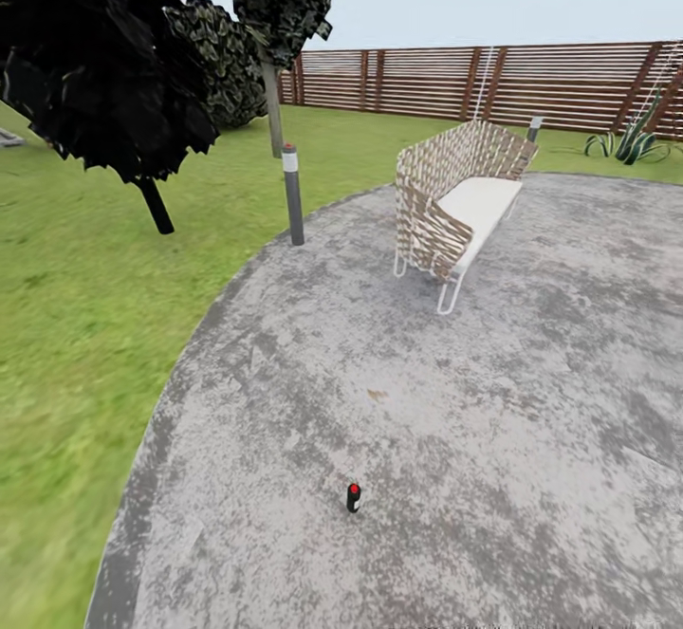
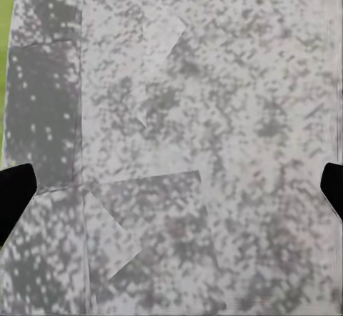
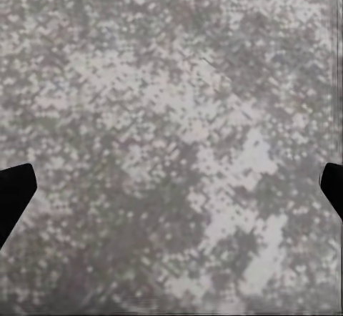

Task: In the garden, pick up the pesticide atomizer on the floor and spray pesticide onto both trees until each tree trunk is fully covered.

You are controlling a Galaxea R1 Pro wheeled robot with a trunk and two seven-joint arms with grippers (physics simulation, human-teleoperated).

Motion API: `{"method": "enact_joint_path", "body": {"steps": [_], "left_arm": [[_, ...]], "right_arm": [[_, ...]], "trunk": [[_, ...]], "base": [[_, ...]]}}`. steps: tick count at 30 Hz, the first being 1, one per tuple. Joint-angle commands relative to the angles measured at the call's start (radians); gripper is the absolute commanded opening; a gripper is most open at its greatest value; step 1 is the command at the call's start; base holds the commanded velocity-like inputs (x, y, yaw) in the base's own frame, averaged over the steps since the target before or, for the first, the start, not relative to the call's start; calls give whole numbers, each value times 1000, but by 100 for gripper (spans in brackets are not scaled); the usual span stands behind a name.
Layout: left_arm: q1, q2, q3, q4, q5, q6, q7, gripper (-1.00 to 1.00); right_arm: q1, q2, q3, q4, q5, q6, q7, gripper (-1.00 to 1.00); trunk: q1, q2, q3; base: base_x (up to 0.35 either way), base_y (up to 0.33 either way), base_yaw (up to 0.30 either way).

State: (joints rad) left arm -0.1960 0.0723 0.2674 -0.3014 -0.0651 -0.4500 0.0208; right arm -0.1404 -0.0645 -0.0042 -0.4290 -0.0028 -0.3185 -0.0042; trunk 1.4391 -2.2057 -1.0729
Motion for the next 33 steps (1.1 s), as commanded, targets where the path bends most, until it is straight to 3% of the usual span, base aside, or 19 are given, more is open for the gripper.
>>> {"method": "enact_joint_path", "body": {"steps": [1, 23, 33], "left_arm": [[0, 0, 4, 1, -7, -3, 2, 100], [0, 0, 4, 1, -6, -3, 2, 100], [0, 0, 4, 1, -7, -4, 2, 100]], "right_arm": [[-1, 0, 0, 1, 0, -3, 0, 100], [-1, 0, 0, 1, 0, -3, 0, 100], [-1, 0, 0, 1, 0, -3, 0, 100]], "trunk": [[0, 0, -1], [0, 0, -15], [0, 0, -21]], "base": [[9, 32, -273], [-13, 258, -273], [-3, 46, -275]]}}
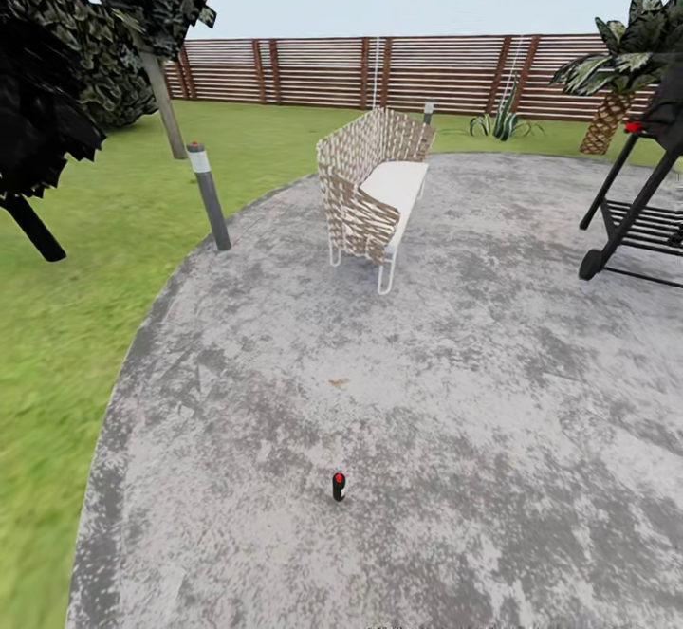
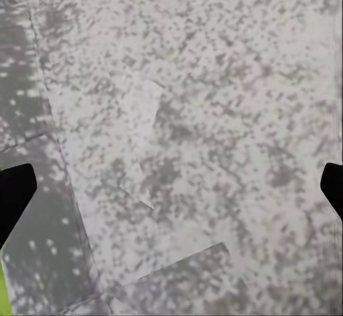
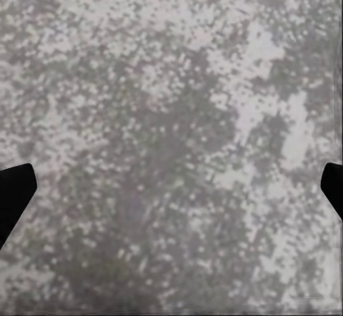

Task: In the garden, pick up the pesticide atomizer on the floor and spray pesticide onto both trees until each tree trunk is fully covered.

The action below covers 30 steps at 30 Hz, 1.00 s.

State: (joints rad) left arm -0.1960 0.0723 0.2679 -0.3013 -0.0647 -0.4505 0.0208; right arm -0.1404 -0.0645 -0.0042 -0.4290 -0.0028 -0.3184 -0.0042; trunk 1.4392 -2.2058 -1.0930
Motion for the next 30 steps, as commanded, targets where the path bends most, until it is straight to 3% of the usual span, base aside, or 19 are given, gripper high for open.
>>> {"method": "enact_joint_path", "body": {"steps": [1, 12, 15, 16, 17, 20, 26, 30], "left_arm": [[0, 0, 4, 1, -7, -4, 2, 100], [-12, 0, 5, -9, -8, 1, 2, 100], [-54, -6, 0, -14, -14, 3, -3, 100], [-134, -7, -3, -13, -20, 21, -8, 100], [-161, -8, -4, -14, -23, 40, -9, 100], [-199, -6, -4, -14, -26, 84, -11, 100], [-214, -8, 2, -15, -18, 101, 5, 100], [-224, -27, 5, -15, -17, 102, 40, 100]], "right_arm": [[-1, 0, 0, 1, 0, -3, 0, 100], [-1, 0, 0, 2, 0, -2, 0, 100], [-1, 0, -1, 4, 0, -2, 0, 100], [-1, 0, -2, 4, 0, -2, 0, 100], [-1, 0, -2, 4, 0, -2, 0, 100], [-1, 0, -2, 5, 0, -2, 0, 100], [-1, 0, -2, 4, 0, -2, 0, 100], [-1, 0, 0, 4, 0, -3, 0, 100]], "trunk": [[0, 0, -1], [0, 0, -7], [0, 0, -9], [0, 0, -9], [0, 0, -10], [0, 0, -11], [0, 0, -13], [0, 0, -13]], "base": [[0, 4, -275], [0, 0, -277], [0, 0, -282], [0, 0, -284], [0, 0, -285], [0, 0, -285], [0, 0, -283], [0, 0, -105]]}}
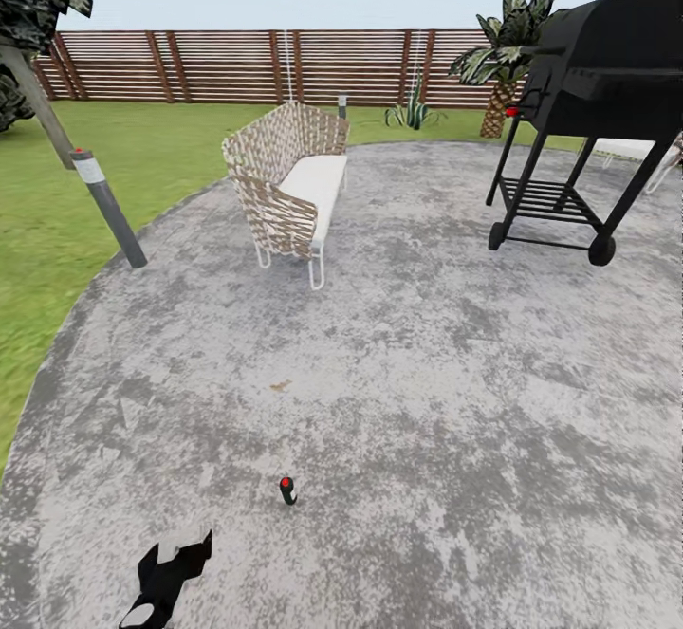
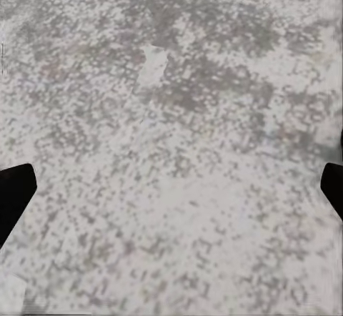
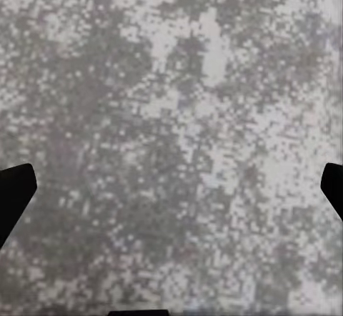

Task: In the garden, pick up the pesticide atomizer on the floor and spray pesticide onto both trees until each tree trunk is fully covered.

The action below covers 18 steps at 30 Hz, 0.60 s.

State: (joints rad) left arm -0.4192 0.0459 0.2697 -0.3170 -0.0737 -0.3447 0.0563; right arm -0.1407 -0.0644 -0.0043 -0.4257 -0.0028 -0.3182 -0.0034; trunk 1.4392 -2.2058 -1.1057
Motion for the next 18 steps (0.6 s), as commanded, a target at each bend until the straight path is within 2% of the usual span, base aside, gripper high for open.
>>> {"method": "enact_joint_path", "body": {"steps": [1, 6, 9, 10, 11, 12, 14, 18], "left_arm": [[-1, -4, 3, 1, -8, -4, 22, 100], [-11, -8, 2, 1, -7, -4, 76, 100], [-57, -8, 4, 5, -7, 8, 85, 100], [-111, -8, 2, 8, -10, 85, 86, 100], [-117, -8, 0, 6, -12, 99, 85, 100], [-120, -7, -3, 3, -15, 113, 84, 100], [-119, -6, -4, 2, -16, 118, 84, 100], [-119, -3, -9, 2, -17, 120, 80, 100]], "right_arm": [[0, 0, 1, 1, 0, -3, 0, 100], [0, -2, -1, -5, 0, -3, -1, 100], [-18, -4, 0, -51, 0, -2, -1, 100], [-113, -5, 0, -151, 3, 4, -1, 100], [-149, -3, 1, -164, 3, 5, -1, 100], [-214, -1, 3, -176, 4, 7, -1, 100], [-258, 1, 5, -180, 4, 6, 2, 100], [-282, -1, 7, -174, 6, 4, 7, 100]], "trunk": [[0, 0, -1], [0, 0, -1], [0, 0, -1], [0, 0, -1], [0, 0, -1], [0, 0, -1], [0, 0, -1], [0, 0, -1]], "base": [[0, 0, -36], [0, 0, -12], [0, 0, -2], [0, 0, 0], [0, 0, 0], [0, 0, 0], [0, 0, 0], [59, -48, 0]]}}
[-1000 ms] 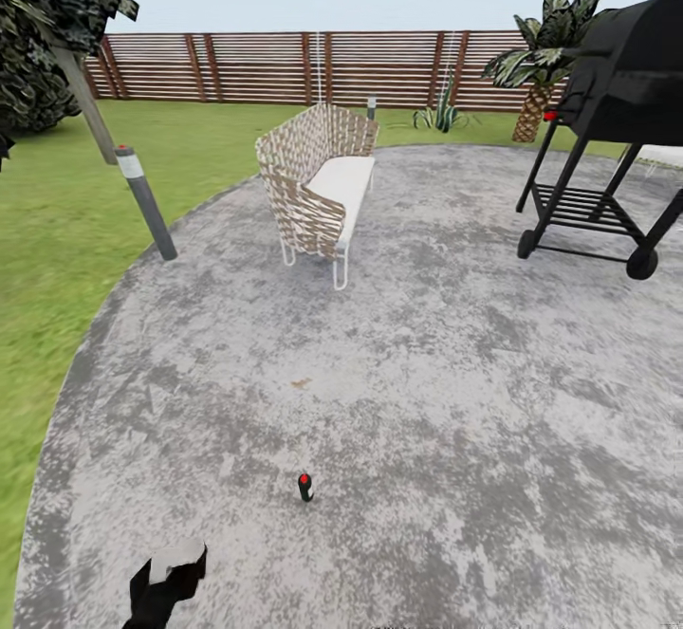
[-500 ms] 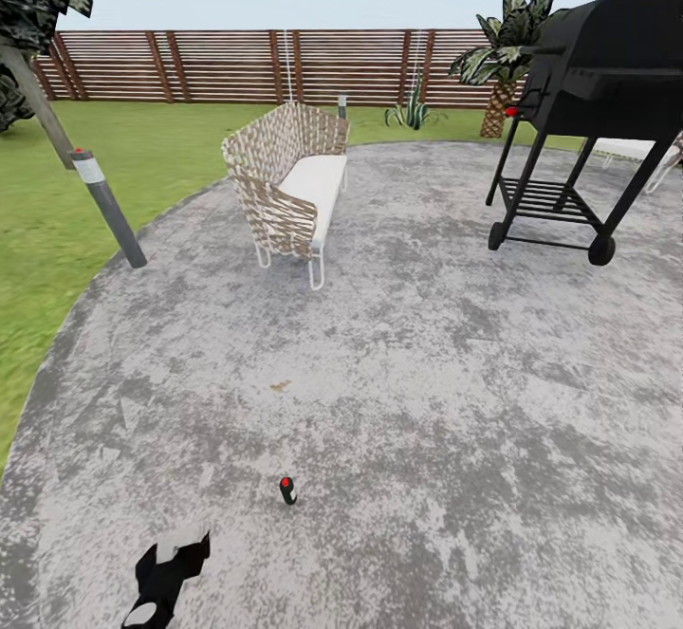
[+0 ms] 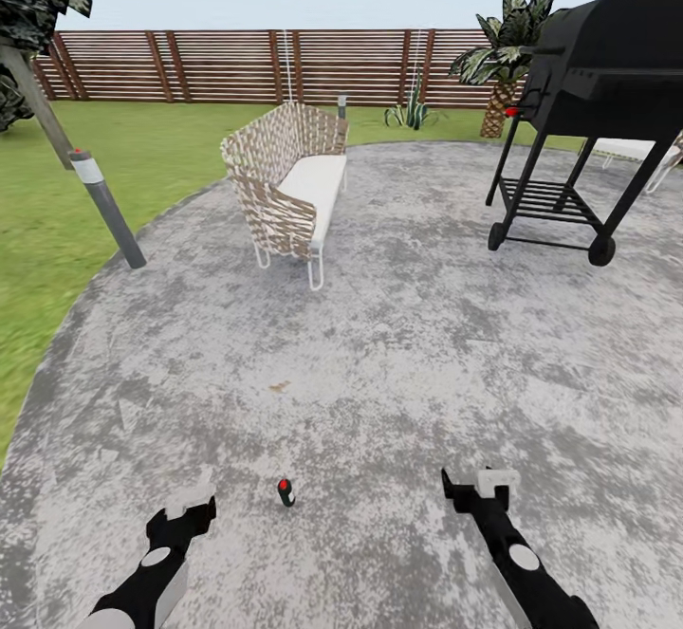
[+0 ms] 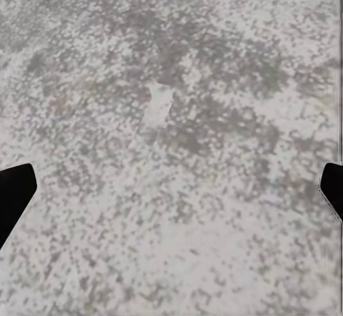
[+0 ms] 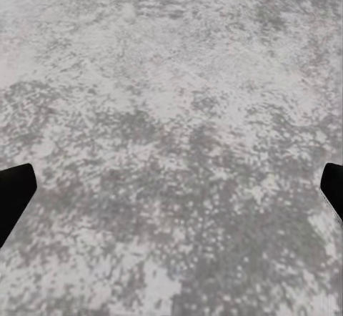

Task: In the garden, pick up the pesticide atomizer on the floor and spray pesticide onto both trees until each tree trunk is fully covered.

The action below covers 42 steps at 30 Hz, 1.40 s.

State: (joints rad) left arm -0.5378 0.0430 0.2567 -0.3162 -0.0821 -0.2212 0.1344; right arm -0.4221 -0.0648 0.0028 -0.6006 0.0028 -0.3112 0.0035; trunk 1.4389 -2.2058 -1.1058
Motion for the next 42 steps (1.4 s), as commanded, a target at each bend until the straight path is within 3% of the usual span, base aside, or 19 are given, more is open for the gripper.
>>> {"method": "enact_joint_path", "body": {"steps": [1, 8, 18, 42], "left_arm": [[-1, 0, 3, 2, -9, -4, 0, 100], [-2, 0, 3, -1, -8, -4, -4, 100], [-2, -1, 5, 0, -8, -4, -4, 100], [-5, -3, 10, -1, -6, -4, -7, 100]], "right_arm": [[-4, 0, 1, 6, 1, -4, 1, 100], [-9, -7, 1, 14, 2, -6, 3, 100], [-9, -6, 1, 12, 1, -6, 3, 100], [-9, -6, 0, 9, 0, -6, 1, 100]], "trunk": [[0, 0, -1], [0, 0, -1], [0, 0, 2], [0, 0, 2]], "base": [[147, -136, 0], [204, -128, -1], [104, 7, -185], [43, -265, 60]]}}
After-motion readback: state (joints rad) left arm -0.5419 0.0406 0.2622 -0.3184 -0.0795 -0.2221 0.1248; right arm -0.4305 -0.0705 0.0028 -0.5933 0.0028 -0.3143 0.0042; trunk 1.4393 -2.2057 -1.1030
